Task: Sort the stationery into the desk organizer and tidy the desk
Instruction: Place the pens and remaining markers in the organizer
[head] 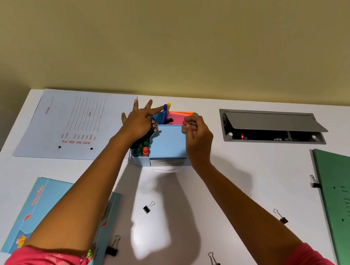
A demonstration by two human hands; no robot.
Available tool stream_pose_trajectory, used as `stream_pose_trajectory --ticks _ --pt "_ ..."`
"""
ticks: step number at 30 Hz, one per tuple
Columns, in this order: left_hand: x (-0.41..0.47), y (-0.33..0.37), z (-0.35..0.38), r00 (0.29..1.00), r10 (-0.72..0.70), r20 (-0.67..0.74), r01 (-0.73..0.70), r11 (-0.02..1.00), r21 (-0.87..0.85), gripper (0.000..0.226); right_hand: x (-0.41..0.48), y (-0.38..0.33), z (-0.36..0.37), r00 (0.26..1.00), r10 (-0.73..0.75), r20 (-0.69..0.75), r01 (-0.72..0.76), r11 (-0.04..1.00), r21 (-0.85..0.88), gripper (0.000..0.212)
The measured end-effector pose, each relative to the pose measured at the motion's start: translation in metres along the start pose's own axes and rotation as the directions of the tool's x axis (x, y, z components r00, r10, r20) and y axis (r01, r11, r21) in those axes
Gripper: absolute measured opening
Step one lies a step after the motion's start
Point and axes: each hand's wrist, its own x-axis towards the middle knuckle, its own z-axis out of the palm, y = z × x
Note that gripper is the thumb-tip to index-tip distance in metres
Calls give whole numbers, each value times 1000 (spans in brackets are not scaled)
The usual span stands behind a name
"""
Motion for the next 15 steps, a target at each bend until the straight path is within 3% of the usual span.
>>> stream_pose_trajectory --ticks 3,5,9,12,15 --pt "2 0 -7 990 38 139 -46 998 53 69 -5 5 -9 997 74 -27 -76 996 -49 19" --pt "4 -3 -7 987 58 148 -59 998 3 72 -11 10 -16 994 105 -38 -107 993 -50 19" --pt "-5 -3 0 995 61 -83 -80 963 -256 64 -28 18 -38 994 98 -42 -99 995 -15 16" --pt "-24 3 6 927 -145 -346 -26 896 -443 43 -41 21 -53 995 92 -27 -92 996 -21 15" --pt "-46 1 17 812 -387 -437 40 784 -619 34 -53 18 -62 997 63 -36 -64 997 -35 14"
